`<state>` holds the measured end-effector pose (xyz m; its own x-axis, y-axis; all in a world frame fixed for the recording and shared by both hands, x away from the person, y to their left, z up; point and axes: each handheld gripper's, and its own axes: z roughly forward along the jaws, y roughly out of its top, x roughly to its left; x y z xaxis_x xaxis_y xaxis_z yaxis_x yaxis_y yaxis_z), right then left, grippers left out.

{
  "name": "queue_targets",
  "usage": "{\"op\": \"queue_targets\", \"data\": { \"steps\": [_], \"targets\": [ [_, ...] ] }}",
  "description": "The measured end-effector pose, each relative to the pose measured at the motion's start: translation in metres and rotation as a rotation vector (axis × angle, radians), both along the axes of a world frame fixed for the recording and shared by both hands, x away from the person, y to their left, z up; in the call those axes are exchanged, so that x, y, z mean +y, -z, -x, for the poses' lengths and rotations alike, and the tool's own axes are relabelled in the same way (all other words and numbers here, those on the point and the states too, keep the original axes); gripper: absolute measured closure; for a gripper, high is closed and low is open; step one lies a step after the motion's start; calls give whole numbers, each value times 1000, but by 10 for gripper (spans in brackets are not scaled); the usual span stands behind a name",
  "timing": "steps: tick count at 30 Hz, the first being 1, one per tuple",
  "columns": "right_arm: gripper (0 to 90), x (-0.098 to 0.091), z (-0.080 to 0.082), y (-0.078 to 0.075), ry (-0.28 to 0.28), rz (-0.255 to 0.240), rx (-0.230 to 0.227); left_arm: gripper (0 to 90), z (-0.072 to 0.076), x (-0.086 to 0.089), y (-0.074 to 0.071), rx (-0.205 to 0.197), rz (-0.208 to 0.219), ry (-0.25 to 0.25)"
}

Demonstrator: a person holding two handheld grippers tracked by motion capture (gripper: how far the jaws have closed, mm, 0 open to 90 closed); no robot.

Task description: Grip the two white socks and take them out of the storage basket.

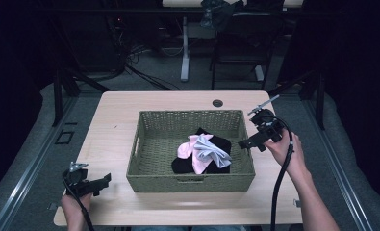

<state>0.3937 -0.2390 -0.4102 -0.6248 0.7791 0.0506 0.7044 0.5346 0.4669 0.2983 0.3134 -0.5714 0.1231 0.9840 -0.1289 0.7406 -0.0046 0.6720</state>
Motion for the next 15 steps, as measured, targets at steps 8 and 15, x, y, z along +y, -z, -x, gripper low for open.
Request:
{"op": "queue_targets", "data": {
  "steps": [8,15],
  "targets": [
    [116,25,-9,8,-57,53,27,24,-1,-1,0,-5,8,3],
    [198,43,-16,17,-73,77,35,23,-1,0,0,-9,12,1]
  ]
}}
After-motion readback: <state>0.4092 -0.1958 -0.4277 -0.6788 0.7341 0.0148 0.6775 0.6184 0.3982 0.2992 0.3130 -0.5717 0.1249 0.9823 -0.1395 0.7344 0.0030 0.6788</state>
